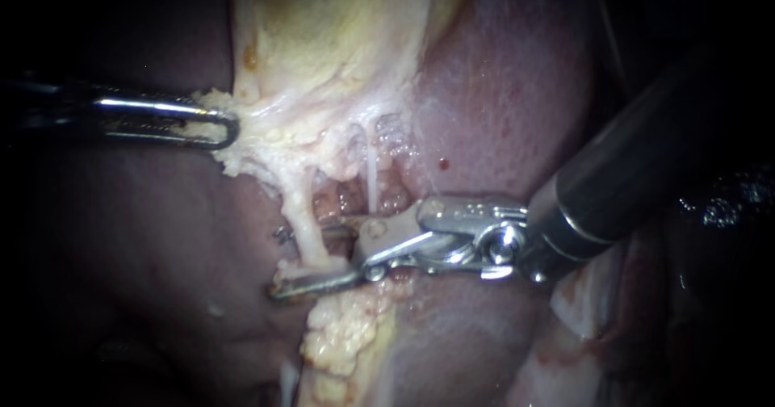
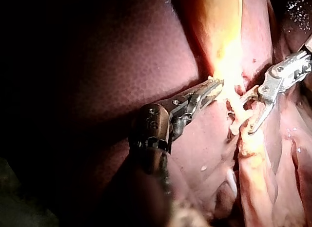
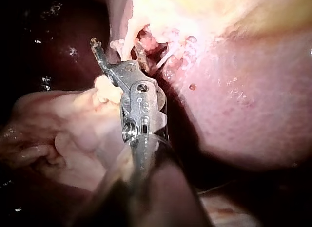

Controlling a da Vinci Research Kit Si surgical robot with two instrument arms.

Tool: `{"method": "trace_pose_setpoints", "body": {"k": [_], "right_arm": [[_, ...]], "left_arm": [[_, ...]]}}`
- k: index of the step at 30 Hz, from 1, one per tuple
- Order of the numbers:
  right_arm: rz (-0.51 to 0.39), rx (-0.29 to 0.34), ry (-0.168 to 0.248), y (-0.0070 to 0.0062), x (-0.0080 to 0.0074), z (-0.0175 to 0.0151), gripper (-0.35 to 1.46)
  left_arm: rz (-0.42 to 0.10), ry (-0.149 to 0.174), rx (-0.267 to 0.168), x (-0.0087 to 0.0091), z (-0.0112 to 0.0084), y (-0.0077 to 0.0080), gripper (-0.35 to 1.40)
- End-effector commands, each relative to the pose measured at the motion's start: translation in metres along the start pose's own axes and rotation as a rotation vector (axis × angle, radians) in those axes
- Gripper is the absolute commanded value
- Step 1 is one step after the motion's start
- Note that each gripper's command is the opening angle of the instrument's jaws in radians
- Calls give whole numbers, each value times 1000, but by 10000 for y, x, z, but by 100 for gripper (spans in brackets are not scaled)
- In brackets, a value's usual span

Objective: Going back first clip left tube

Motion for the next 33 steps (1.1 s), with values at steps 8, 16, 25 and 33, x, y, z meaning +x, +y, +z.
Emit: {"method": "trace_pose_setpoints", "body": {"k": [8,16,25,33], "right_arm": [[-80,26,-3,-15,-9,-44,50],[-151,-57,11,-26,-4,-110,50],[-179,-82,16,-26,24,-171,50],[-197,-79,16,-25,30,-186,50]], "left_arm": [[-1,0,-2,-1,-2,0,-35],[-1,0,-2,-1,-2,0,-35],[-1,0,-1,-1,-2,0,-35],[-1,0,-1,-1,-1,0,-35]]}}
